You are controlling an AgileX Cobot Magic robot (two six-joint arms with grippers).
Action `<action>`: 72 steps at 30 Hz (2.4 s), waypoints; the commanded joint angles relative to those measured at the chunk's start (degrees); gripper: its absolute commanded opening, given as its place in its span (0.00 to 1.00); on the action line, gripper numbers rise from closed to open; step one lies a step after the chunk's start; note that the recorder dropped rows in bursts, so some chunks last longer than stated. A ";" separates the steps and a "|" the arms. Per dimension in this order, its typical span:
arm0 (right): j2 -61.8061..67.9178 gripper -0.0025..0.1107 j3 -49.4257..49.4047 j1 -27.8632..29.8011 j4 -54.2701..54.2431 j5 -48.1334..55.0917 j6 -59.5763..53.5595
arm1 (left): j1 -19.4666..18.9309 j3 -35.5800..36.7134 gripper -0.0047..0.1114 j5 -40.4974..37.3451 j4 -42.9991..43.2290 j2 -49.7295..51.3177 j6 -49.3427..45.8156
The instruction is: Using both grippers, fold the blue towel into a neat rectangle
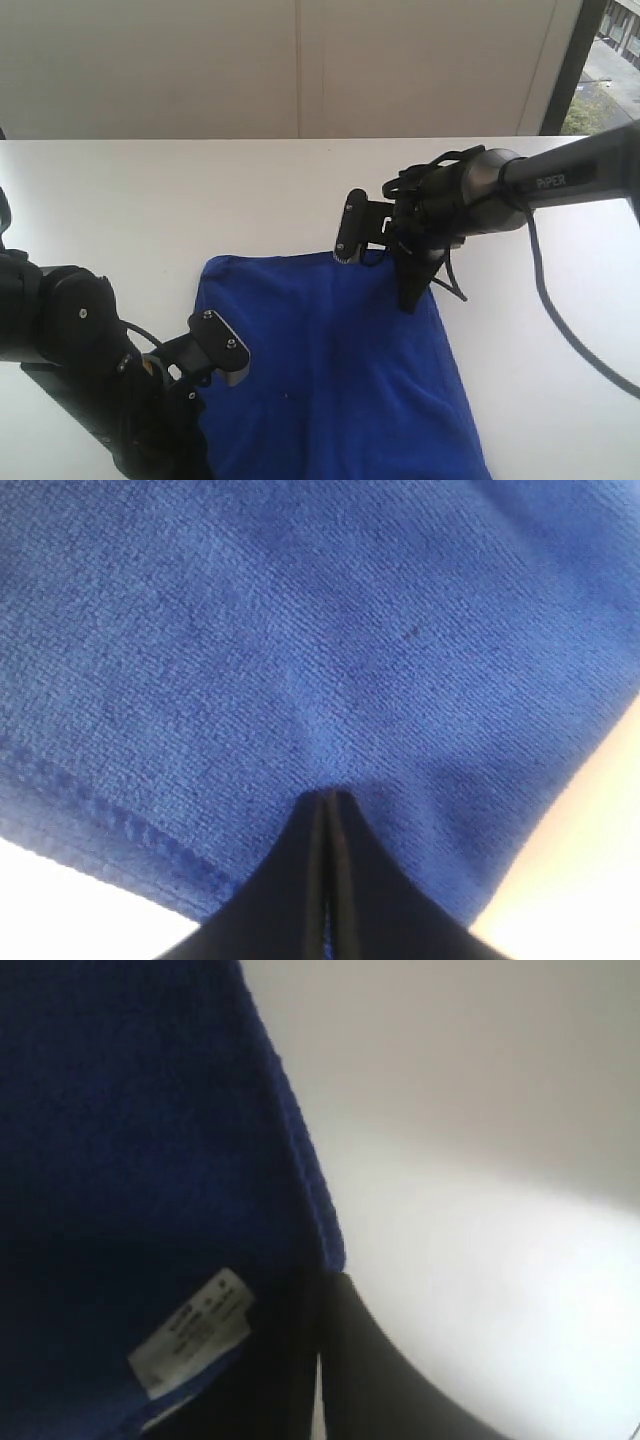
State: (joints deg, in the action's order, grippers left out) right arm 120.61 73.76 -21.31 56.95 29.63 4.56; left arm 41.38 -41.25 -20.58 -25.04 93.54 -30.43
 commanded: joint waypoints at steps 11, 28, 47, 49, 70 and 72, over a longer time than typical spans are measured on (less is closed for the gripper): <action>-0.10 0.48 0.51 0.30 9.05 7.18 8.19 | 0.33 0.60 0.04 -1.50 -0.62 -0.25 0.27; -15.62 0.03 0.41 0.18 -3.58 10.51 12.04 | 0.33 0.49 0.04 4.63 1.23 -13.83 0.63; -13.60 0.02 -0.23 0.18 -63.55 17.95 -35.78 | -12.73 0.49 0.24 0.55 -1.71 -13.63 26.79; -11.91 0.02 -0.38 0.18 -64.92 18.09 -35.78 | -12.73 0.49 0.34 0.65 -5.65 -11.34 24.92; -4.94 0.02 -1.22 0.18 -66.45 16.13 -35.86 | -12.73 0.49 0.32 8.52 -21.04 -1.27 16.24; -4.56 0.02 -1.22 0.18 -66.45 15.96 -35.86 | -12.73 0.49 0.34 8.97 -21.04 -0.92 16.09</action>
State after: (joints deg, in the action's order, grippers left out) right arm 115.26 72.81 -21.31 -9.39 45.88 -30.89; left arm 28.82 -41.17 -11.47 -44.96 92.32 -13.95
